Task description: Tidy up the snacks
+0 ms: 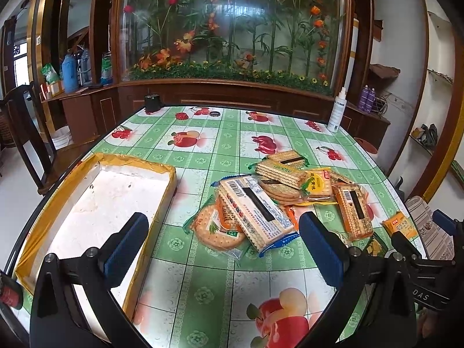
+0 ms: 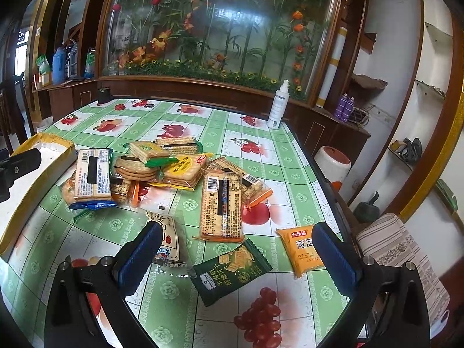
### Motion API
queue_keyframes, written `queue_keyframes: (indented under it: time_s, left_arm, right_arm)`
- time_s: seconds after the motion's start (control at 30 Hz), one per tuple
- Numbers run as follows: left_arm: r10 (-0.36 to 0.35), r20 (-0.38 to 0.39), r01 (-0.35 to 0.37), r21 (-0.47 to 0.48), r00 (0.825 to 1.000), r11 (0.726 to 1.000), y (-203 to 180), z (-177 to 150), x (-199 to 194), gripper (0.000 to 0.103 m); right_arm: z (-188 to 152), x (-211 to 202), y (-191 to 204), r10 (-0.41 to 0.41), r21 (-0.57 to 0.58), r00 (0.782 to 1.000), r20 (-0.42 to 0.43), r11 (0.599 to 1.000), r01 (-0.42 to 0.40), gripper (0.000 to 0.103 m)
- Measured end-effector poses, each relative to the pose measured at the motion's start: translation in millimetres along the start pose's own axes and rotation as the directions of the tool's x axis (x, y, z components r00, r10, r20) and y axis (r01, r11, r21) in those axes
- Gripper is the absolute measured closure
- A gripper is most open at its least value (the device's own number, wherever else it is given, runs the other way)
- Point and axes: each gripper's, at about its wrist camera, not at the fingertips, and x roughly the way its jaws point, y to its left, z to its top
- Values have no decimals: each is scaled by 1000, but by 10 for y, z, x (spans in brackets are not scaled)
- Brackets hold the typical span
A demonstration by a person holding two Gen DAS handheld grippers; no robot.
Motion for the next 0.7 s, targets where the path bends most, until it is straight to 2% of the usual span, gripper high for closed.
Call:
queue_keyframes:
  time_s: [0.2, 0.23, 0.3, 0.37, 0.7]
  left_arm:
    - [5, -13, -5, 3, 1000, 1000, -21, -1, 57, 0]
    - [7, -16, -7, 4, 1000, 1000, -31, -1, 72, 0]
    - [15, -22, -14, 14, 1000, 1000, -60, 5, 114, 0]
    - [20, -24, -20, 19, 1000, 1000, -81, 8, 134, 0]
    - [29, -29, -28, 30, 999, 999, -122, 12, 172, 0]
  right_arm:
    - [-15, 42, -6, 14, 5, 1000, -8, 1000, -14, 0]
    - [-16, 52, -17, 31, 14, 999, -13, 999, -30, 0]
    - [-19, 87, -73, 113, 60, 993, -27, 992, -111, 0]
    - [-33, 135, -146, 202, 122, 979, -40, 973, -196, 0]
    - [-64, 117, -185, 333, 172, 943, -23, 930, -325, 0]
